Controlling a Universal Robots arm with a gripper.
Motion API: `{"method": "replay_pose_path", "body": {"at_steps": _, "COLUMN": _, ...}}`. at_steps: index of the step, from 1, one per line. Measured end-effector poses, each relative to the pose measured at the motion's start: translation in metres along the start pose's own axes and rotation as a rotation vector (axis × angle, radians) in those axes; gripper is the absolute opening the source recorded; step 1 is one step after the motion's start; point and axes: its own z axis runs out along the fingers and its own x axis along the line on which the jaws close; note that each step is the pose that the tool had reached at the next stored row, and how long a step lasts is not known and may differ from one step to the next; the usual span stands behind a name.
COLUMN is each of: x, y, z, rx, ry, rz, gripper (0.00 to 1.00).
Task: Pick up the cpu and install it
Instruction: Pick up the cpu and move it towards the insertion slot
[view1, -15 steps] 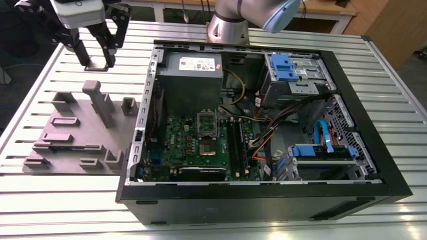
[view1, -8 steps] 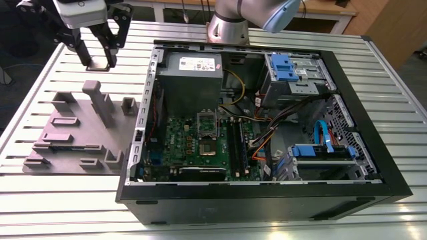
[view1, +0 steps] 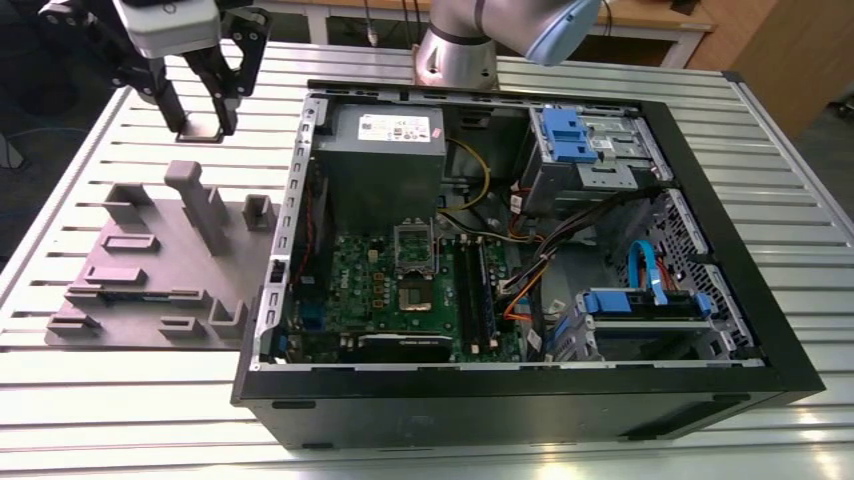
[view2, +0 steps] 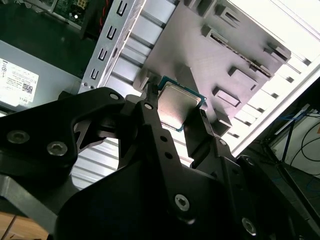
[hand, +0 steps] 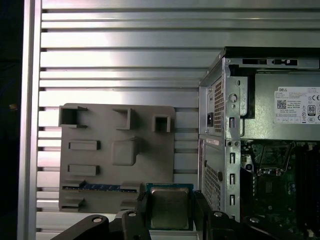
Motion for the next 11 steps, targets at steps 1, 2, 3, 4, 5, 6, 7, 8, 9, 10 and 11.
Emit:
{"method": "replay_pose_path", "body": {"at_steps": 1, "x": -0.0006, "y": 0.0, "z": -0.0001, "rx": 0.0001, "ry": 0.0001, "rz": 0.0, "gripper": 0.45}}
{"method": "replay_pose_path", "body": {"at_steps": 2, "x": -0.0011, "y": 0.0, "z": 0.0, "rx": 0.0, "ry": 0.0, "rz": 0.0, "gripper": 0.45}}
{"method": "replay_pose_path", "body": {"at_steps": 3, "x": -0.0016, "y": 0.0, "z": -0.0001, "rx": 0.0001, "ry": 0.0001, "rz": 0.0, "gripper": 0.45}}
{"method": "replay_pose_path", "body": {"at_steps": 4, "x": -0.0021, "y": 0.0, "z": -0.0001, "rx": 0.0001, "ry": 0.0002, "rz": 0.0, "gripper": 0.45}}
{"method": "replay_pose_path", "body": {"at_steps": 5, "x": -0.0028, "y": 0.0, "z": -0.0001, "rx": 0.0001, "ry": 0.0001, "rz": 0.0, "gripper": 0.45}}
{"method": "replay_pose_path", "body": {"at_steps": 6, "x": -0.0035, "y": 0.0, "z": -0.0001, "rx": 0.0, "ry": 0.0001, "rz": 0.0, "gripper": 0.45}}
{"method": "replay_pose_path", "body": {"at_steps": 7, "x": -0.0042, "y": 0.0, "z": -0.0001, "rx": 0.0, "ry": 0.0001, "rz": 0.0, "gripper": 0.45}}
{"method": "replay_pose_path", "body": {"at_steps": 8, "x": -0.0048, "y": 0.0, "z": -0.0001, "rx": 0.0, "ry": 0.0001, "rz": 0.0, "gripper": 0.45}}
{"method": "replay_pose_path", "body": {"at_steps": 9, "x": -0.0054, "y": 0.0001, "z": -0.0002, "rx": 0.0001, "ry": 0.0, "rz": 0.0, "gripper": 0.45}}
{"method": "replay_pose_path", "body": {"at_steps": 10, "x": -0.006, "y": 0.0001, "z": -0.0002, "rx": 0.0, "ry": 0.0001, "rz": 0.0, "gripper": 0.45}}
{"method": "replay_pose_path", "body": {"at_steps": 11, "x": -0.0065, "y": 0.0001, "z": -0.0002, "rx": 0.0, "ry": 0.0, "rz": 0.0, "gripper": 0.45}}
